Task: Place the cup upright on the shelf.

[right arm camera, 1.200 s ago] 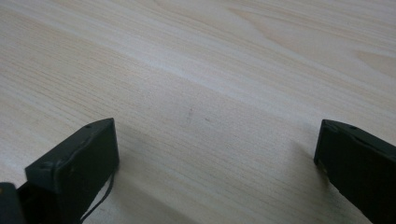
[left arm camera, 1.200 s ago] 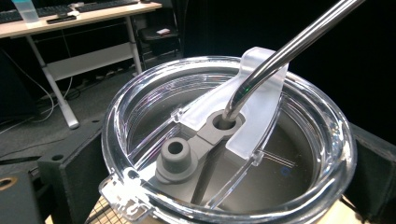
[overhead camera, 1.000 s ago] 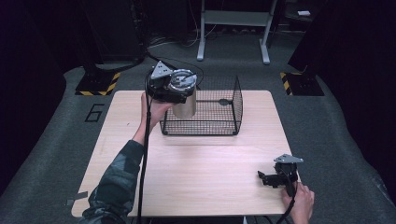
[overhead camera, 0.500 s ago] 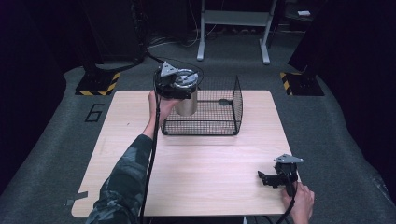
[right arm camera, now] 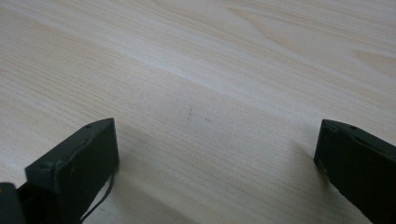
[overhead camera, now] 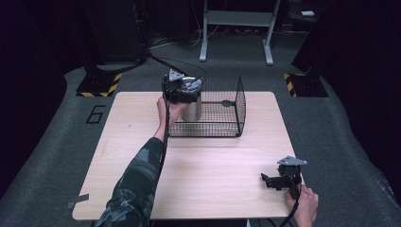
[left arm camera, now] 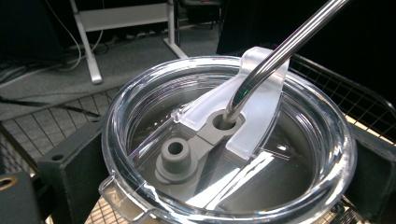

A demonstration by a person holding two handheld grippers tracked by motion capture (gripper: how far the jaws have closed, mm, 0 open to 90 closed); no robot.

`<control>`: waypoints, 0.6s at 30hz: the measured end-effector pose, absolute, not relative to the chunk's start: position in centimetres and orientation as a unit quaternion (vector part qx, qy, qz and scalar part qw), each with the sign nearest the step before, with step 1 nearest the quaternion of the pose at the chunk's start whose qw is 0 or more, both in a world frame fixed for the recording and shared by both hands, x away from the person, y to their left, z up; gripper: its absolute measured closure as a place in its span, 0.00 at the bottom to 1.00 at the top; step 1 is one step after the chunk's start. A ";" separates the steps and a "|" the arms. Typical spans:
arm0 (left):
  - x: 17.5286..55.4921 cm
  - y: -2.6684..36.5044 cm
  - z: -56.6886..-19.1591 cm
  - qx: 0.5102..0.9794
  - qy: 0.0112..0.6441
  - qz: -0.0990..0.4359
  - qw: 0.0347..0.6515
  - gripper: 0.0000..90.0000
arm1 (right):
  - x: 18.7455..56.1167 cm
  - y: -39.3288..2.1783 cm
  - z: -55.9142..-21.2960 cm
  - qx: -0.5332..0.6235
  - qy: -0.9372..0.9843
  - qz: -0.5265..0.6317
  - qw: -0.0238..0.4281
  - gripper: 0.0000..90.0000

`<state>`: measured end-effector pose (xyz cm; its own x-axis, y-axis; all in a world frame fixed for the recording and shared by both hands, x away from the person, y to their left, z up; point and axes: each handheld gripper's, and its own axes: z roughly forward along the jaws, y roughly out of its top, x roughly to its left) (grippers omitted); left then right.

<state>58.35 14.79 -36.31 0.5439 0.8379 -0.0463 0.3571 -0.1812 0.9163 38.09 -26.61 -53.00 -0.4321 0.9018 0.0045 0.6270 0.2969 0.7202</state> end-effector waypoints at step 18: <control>60.3 12.5 -38.6 0.732 0.430 0.235 0.472 0.04 | 38.1 -26.6 -53.0 0.490 0.779 0.332 0.208 0.00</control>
